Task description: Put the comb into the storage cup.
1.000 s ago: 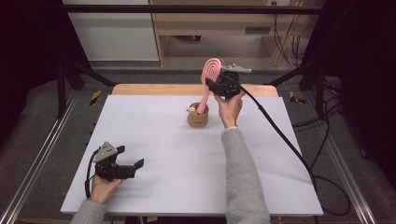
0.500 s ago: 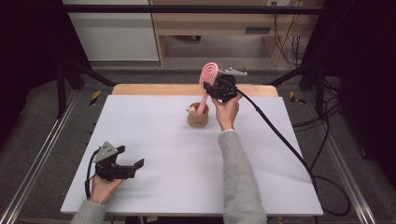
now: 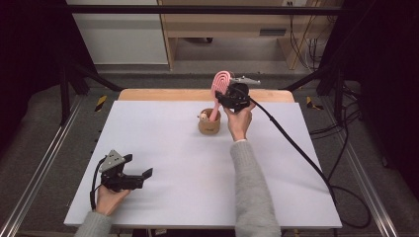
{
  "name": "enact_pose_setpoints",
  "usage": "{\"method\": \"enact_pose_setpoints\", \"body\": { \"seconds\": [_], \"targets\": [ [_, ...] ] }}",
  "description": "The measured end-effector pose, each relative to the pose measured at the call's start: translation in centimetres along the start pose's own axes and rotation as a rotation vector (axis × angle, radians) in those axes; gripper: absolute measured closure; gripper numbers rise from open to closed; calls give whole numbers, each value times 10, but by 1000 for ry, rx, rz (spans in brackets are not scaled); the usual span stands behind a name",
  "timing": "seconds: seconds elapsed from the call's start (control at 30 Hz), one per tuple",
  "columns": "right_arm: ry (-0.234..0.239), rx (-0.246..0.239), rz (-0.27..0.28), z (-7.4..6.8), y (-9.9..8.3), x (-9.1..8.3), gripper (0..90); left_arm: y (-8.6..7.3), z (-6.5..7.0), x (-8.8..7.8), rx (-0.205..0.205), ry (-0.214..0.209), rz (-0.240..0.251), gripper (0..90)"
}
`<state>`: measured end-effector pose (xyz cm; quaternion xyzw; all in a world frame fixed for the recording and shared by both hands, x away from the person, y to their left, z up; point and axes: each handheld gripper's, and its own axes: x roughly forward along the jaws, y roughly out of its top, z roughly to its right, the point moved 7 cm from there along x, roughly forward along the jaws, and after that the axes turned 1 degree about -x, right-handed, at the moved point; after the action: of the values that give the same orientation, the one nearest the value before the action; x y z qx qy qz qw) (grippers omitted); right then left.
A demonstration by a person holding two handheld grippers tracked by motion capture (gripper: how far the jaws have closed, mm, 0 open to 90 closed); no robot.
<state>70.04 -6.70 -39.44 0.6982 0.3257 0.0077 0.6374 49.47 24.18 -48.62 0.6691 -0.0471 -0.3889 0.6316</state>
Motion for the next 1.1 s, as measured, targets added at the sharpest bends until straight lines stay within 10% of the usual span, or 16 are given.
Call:
{"method": "enact_pose_setpoints", "body": {
  "seconds": [1.1],
  "targets": [
    [-16, 10, 5, 13, -15, 5, 616, 0, 0, 0, 2, -1, -1, 14]
  ]
}}
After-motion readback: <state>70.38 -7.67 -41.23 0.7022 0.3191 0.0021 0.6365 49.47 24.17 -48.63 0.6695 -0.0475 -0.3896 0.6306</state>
